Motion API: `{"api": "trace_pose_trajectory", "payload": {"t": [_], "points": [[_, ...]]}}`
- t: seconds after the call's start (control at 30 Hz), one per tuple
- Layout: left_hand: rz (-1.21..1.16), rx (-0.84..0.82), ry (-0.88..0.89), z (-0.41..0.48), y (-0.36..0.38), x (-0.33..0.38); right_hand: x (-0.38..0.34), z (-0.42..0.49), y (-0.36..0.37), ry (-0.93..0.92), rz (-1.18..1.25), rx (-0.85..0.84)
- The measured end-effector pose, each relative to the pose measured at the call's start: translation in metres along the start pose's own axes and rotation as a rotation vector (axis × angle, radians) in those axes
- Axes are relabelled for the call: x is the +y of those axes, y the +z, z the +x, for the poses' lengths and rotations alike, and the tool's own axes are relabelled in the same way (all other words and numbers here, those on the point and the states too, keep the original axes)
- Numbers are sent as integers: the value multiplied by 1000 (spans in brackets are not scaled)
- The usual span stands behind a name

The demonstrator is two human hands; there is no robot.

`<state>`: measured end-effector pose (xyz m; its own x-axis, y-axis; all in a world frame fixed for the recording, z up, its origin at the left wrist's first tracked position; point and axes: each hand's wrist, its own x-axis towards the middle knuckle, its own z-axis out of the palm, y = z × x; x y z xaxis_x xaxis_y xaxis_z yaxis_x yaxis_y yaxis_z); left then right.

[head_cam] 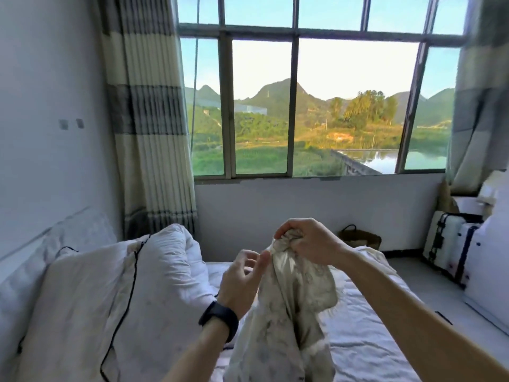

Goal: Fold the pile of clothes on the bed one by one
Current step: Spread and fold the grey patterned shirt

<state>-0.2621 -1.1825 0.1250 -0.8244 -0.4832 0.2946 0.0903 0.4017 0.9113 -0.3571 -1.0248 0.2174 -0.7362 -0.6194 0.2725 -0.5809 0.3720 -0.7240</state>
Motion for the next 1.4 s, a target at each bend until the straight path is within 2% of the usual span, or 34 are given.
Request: {"api": "trace_pose_trajectory", "payload": {"t": [0.07, 0.13, 0.3, 0.43, 0.47, 0.57, 0.63, 0.73, 0.8, 0.9, 1.0, 1.03, 1.13, 1.2, 1.27, 1.33, 1.4], "points": [[273, -81, 60, -4, 17, 16, 0, -2, -6, -27, 26, 35], [482, -109, 16, 0, 28, 19, 1, -5, -10, -39, 24, 45], [216, -230, 10, 15, 3, 12, 16, -15, -31, -9, -41, 89], [-254, -154, -75, 24, -26, 39, 41, -32, -55, 71, -36, 157], [-361, -200, -130, 27, -36, 46, 46, -38, -58, 106, -64, 143], [-487, -522, -303, 28, -65, 55, 62, -63, -60, 298, -200, -5], [-448, -588, -347, 27, -76, 50, 85, -74, -56, 424, -44, -22], [-421, -385, -413, 19, -73, 41, 111, -85, -28, 586, 203, -24], [-382, -298, -435, 12, -66, 39, 120, -87, 3, 615, 312, 44], [-126, -355, -401, 10, -56, 38, 116, -81, 45, 695, 666, 152], [283, -468, -288, 10, -54, 32, 122, -68, 66, 831, 1041, 195], [394, -485, -252, 8, -55, 28, 125, -65, 69, 834, 1097, 225], [710, -415, -195, 3, -60, 13, 128, -64, 63, 783, 962, 282], [868, -308, -120, 1, -59, 5, 123, -64, 54, 697, 860, 219], [902, -184, -70, 0, -56, -1, 116, -63, 42, 636, 710, 107], [846, -106, -92, 0, -54, -2, 111, -61, 30, 576, 625, 27], [714, -31, -129, 8, -58, -5, 111, -62, 20, 600, 699, -114]]}}
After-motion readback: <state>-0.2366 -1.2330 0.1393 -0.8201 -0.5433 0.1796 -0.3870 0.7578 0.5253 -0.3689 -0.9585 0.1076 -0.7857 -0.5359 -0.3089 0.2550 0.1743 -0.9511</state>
